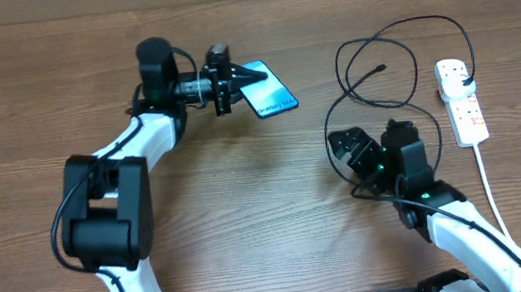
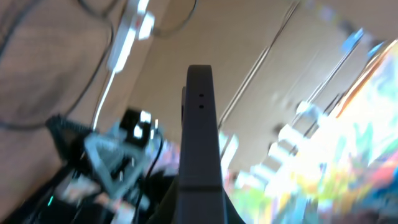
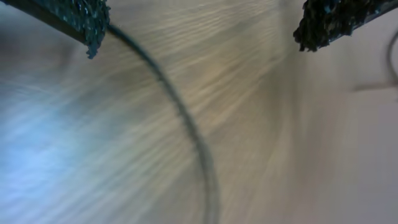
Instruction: Plug charger to phone and switch on socket
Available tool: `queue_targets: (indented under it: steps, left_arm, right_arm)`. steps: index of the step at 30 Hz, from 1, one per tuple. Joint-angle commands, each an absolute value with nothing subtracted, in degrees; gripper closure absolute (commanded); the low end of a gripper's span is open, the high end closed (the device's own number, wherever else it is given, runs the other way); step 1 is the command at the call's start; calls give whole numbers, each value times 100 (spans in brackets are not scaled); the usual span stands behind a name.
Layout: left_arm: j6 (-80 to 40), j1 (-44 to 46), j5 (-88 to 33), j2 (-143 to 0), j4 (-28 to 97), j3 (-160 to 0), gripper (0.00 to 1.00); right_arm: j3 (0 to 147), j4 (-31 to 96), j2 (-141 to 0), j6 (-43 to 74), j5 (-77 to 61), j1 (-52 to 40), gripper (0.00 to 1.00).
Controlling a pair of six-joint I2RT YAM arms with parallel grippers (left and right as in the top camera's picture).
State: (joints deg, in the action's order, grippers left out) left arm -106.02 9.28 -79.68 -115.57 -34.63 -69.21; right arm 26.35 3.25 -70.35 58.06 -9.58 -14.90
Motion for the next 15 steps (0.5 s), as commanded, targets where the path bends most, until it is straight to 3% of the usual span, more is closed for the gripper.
queue_targets:
  steps: [1,5,15]
  left_arm:
    - [-10429,1007,-8967,-11692,-3459,-7087,96]
    - [-10285,1011,-9052,-11690,-3479,-7089,96]
    - [-10219,1017,-9045,-11690,-3479,-7087,96]
  right_arm:
    - [3470,1551,-6823,5645,-661,-1306,0]
    - [4427,2729,-6823,4917,-910,-1214,0]
    - [4742,2226,-6864,4477,202,-1212,0]
